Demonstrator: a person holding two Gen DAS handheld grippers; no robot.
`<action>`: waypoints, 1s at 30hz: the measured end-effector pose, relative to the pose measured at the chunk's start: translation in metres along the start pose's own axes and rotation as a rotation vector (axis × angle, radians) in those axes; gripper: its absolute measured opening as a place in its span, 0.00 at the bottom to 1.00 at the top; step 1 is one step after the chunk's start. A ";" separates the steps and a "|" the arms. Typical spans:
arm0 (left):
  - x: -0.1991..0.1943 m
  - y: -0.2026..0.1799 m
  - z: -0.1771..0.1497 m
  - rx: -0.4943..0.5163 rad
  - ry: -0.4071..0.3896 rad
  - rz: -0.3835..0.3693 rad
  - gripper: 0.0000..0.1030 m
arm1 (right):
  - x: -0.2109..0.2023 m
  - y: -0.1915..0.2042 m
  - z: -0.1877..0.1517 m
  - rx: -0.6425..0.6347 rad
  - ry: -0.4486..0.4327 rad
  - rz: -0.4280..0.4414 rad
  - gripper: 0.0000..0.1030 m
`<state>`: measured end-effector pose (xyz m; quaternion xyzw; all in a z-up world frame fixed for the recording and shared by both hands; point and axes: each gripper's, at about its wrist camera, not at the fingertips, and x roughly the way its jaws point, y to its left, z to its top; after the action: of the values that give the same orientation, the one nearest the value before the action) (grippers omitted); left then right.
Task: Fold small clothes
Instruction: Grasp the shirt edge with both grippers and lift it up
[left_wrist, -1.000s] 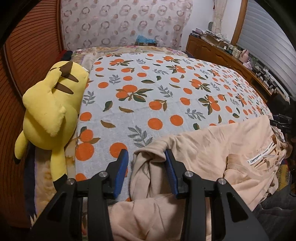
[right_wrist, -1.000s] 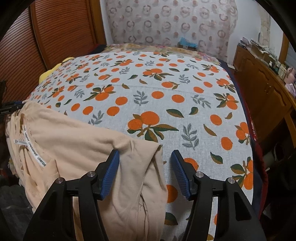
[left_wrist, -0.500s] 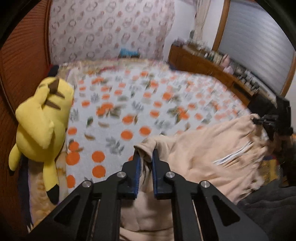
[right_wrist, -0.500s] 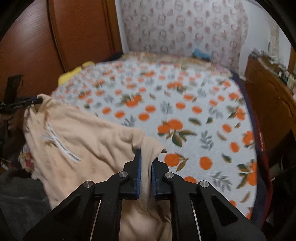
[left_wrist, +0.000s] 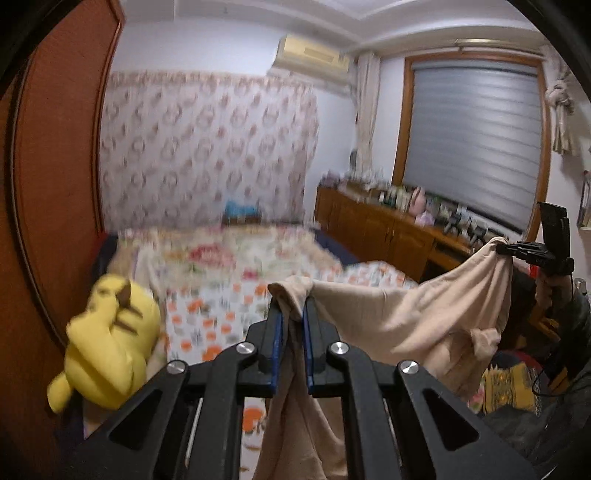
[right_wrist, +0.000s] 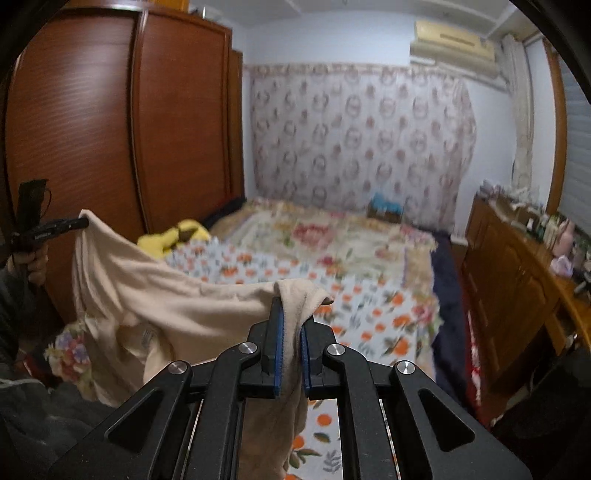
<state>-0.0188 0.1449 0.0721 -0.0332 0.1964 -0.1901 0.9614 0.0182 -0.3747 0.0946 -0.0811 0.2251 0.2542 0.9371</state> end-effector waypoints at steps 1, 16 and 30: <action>-0.007 -0.003 0.007 0.006 -0.028 -0.003 0.07 | -0.006 0.000 0.005 -0.005 -0.012 -0.004 0.05; -0.059 0.002 0.119 0.050 -0.357 0.040 0.07 | -0.107 -0.009 0.118 -0.106 -0.312 -0.118 0.04; 0.208 0.105 0.082 -0.024 -0.078 0.262 0.07 | 0.179 -0.103 0.117 -0.073 -0.022 -0.258 0.04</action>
<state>0.2274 0.1624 0.0569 -0.0261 0.1636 -0.0593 0.9844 0.2526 -0.3530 0.1191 -0.1404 0.1931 0.1406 0.9608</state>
